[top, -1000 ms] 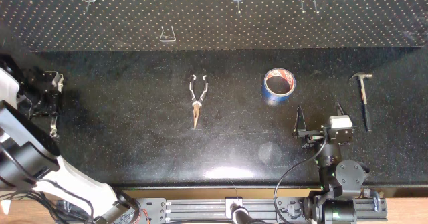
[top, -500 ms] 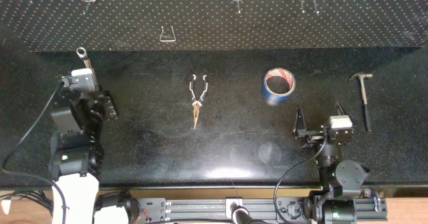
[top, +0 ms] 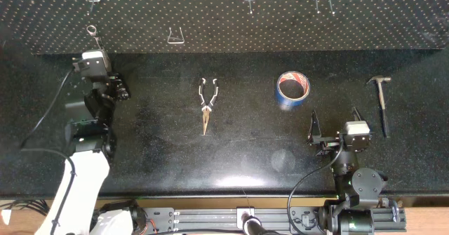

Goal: Place Tools Onto Pegboard

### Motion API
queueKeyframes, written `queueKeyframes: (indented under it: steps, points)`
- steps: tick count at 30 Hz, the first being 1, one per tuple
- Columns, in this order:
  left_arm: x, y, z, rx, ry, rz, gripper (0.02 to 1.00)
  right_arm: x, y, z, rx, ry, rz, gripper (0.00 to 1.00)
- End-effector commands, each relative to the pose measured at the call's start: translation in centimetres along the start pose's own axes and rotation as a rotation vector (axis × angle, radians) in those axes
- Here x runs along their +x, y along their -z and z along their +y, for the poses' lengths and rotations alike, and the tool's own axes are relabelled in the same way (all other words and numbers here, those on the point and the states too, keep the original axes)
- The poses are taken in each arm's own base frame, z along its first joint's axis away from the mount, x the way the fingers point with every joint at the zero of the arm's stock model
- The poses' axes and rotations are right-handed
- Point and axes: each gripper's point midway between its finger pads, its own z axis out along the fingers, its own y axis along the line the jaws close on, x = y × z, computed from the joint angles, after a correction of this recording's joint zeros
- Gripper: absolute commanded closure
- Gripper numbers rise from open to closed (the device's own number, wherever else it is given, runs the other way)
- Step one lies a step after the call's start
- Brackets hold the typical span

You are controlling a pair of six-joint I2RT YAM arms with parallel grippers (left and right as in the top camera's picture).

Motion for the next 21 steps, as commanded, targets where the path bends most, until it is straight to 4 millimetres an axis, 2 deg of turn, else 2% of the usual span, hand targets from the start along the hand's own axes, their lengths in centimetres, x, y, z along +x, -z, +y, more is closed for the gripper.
queueKeyframes:
  steps: [1,5,11,14,16,20,21]
  points:
    - [-3.5,-0.4,0.9,-0.013,0.009,-0.071,0.989,0.1,0.0,0.1,-0.001,0.007,0.0,0.025]
    - [-4.7,-1.3,0.4,0.025,0.0,-0.11,0.991,0.1,0.0,0.1,-0.001,0.007,0.0,0.025]
    - [-4.3,-3.2,0.5,0.025,0.004,-0.073,0.989,0.1,0.0,0.1,-0.001,0.007,0.0,0.025]
    - [-3.3,-4.0,0.6,0.025,0.006,-0.041,0.991,0.1,0.0,0.1,-0.001,0.007,0.0,0.025]
    - [-3.3,-5.1,0.7,0.025,0.008,-0.027,0.989,0.1,0.0,0.1,-0.001,0.007,0.0,0.025]
    - [-4.6,-7.7,0.7,0.032,0.007,-0.025,0.991,0.1,0.0,0.1,-0.001,0.007,0.0,0.025]
    - [-4.8,-7.9,0.7,0.031,0.008,-0.024,0.557,0.1,0.0,0.1,-0.001,0.007,0.0,0.025]
